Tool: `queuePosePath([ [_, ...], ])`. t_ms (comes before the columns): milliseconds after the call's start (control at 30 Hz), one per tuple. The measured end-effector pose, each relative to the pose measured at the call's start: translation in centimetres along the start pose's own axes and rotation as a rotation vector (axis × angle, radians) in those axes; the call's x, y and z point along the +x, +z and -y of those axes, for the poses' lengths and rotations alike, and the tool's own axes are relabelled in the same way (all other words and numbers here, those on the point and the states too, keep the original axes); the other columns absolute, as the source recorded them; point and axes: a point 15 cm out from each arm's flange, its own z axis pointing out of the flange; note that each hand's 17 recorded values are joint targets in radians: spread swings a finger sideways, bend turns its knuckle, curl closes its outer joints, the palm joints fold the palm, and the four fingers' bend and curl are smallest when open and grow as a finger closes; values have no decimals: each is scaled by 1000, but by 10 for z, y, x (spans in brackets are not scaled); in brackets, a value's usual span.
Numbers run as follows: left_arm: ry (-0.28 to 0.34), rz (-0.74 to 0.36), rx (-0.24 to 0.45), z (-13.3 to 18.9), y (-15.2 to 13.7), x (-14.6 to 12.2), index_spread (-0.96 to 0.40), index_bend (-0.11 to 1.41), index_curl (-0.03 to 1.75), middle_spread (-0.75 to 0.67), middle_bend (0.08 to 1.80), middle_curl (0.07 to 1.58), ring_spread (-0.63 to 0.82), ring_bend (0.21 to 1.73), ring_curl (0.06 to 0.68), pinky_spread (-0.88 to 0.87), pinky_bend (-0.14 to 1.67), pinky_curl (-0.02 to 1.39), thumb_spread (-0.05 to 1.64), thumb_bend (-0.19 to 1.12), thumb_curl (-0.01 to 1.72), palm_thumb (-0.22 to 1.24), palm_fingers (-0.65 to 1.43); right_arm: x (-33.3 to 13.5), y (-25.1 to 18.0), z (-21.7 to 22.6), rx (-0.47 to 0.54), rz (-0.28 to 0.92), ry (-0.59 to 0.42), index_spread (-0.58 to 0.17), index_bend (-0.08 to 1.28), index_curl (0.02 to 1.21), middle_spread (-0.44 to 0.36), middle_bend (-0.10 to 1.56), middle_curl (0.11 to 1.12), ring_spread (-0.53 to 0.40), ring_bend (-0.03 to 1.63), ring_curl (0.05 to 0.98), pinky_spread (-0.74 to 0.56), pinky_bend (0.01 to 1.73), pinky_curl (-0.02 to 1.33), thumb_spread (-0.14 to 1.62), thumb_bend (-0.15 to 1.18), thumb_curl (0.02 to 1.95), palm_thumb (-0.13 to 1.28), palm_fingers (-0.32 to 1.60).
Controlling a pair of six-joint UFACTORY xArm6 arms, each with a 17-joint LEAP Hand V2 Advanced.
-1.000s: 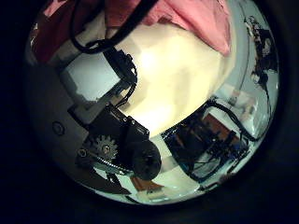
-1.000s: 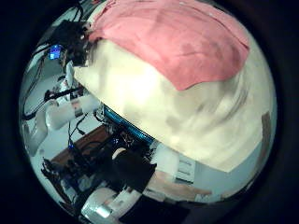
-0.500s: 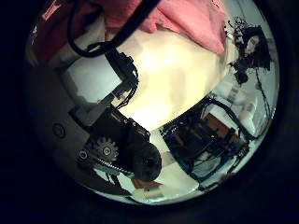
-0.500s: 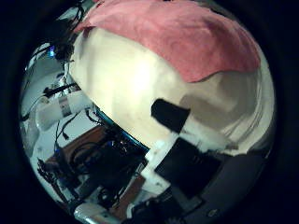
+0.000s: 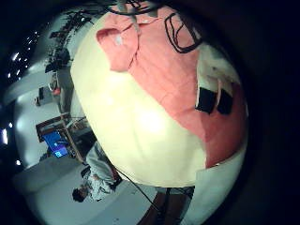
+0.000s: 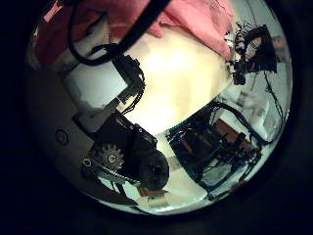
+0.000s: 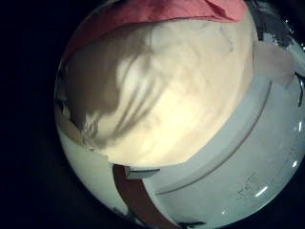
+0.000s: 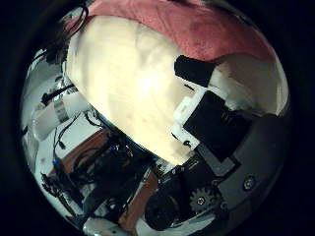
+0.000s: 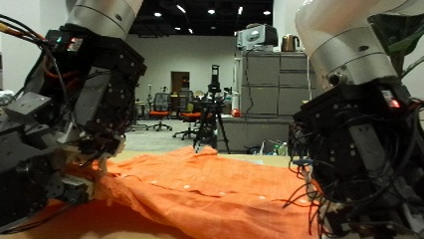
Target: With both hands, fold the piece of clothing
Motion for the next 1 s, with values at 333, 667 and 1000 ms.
queuePosePath([
  [333,13,-20,-32,-27,-8,6,-735,243,1305,-599,810,1099,-464,1281,543,-658,1125,626,890,-24,590,814,1061,9,-22,19,131,-35,42,-389,757,715,-213,945,683,-281,1078,535,-444,1050,525,1068,1,411,953,1355],
  [667,26,-49,-55,-49,-19,12,-734,205,1349,-616,801,1109,-468,1270,540,-659,1117,625,888,-24,594,814,1076,18,-59,-9,183,-43,88,-323,935,819,-153,1156,738,-244,1245,627,-330,1223,643,1218,-1,425,1000,1203],
  [1000,24,-57,-48,-68,-46,9,-731,198,1374,-629,795,1110,-472,1263,539,-658,1119,619,892,-25,592,800,1095,20,-118,-35,274,-64,113,-288,998,843,-131,1228,727,-223,1287,653,-289,1253,682,1218,-5,464,1064,1182],
])
